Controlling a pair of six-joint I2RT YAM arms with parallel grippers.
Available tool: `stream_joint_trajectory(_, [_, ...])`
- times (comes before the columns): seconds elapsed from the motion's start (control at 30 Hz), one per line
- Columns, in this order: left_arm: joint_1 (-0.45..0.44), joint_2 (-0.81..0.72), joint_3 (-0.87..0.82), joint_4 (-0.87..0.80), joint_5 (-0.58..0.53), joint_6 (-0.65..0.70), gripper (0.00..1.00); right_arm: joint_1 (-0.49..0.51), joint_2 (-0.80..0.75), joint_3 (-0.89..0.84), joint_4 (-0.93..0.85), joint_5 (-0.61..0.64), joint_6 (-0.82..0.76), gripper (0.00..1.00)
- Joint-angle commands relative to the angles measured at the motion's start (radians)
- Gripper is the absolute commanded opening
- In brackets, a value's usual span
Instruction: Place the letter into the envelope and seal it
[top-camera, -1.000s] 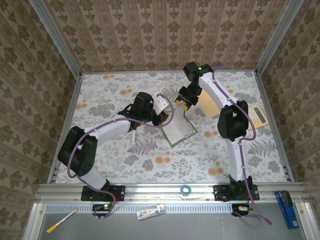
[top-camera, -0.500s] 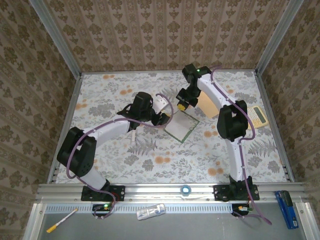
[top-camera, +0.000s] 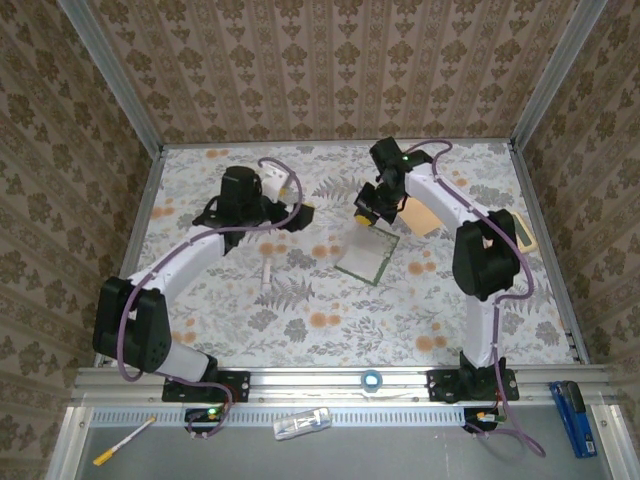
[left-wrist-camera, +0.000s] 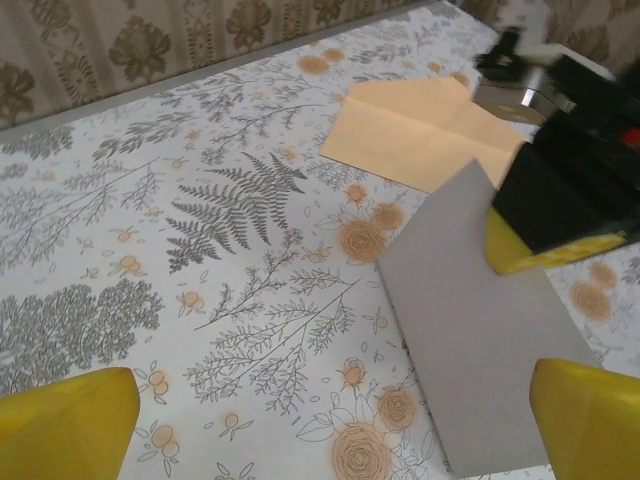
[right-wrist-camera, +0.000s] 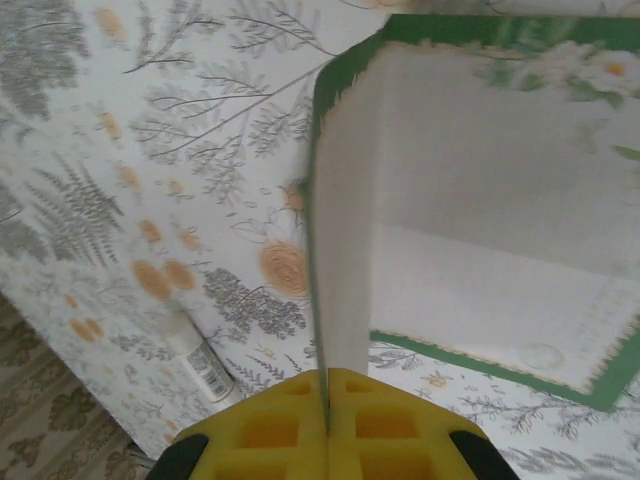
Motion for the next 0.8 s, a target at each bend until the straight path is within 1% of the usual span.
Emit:
stream_joint_trajectory(0.0, [0.025,0.023,0.041,0.003,0.113,-0.112,1.00,-0.011,-0.085,-0.105,0.201,-0.060,-0.012,0.00])
stream_joint_trajectory(0.07, [0.027,0.039,0.056,-0.003,0.125,-0.130,1.00,-0.019,-0.111,-0.158,0.271,-0.096,-0.012,0.00])
stream_joint_trajectory(0.13, [0.035,0.058,0.070,0.009,0.160,-0.159,1.00,-0.028,-0.132,-0.187,0.333,-0.147,-0.027,0.00])
stream_joint_trajectory(0.27, [0.039,0.084,0.099,0.021,0.176,-0.193,1.00,-0.039,-0.149,-0.201,0.427,-0.243,-0.059,0.00])
stream_joint_trajectory(0.47, [0.050,0.084,0.104,0.053,0.181,-0.232,1.00,-0.050,-0.161,-0.174,0.507,-0.376,-0.091,0.00])
stream_joint_trajectory(0.5, [0.055,0.083,0.101,0.066,0.214,-0.243,1.00,-0.049,-0.162,-0.165,0.517,-0.396,-0.092,0.00])
stream_joint_trajectory(0.57, [0.066,0.084,0.095,0.091,0.228,-0.267,1.00,-0.050,-0.161,-0.150,0.526,-0.426,-0.093,0.00])
stream_joint_trajectory(0.7, [0.099,0.087,0.089,0.179,0.291,-0.343,1.00,-0.049,-0.170,-0.140,0.555,-0.472,-0.083,0.00])
stream_joint_trajectory(0.77, [0.109,0.096,0.100,0.186,0.310,-0.354,1.00,-0.049,-0.178,-0.145,0.589,-0.501,-0.063,0.00])
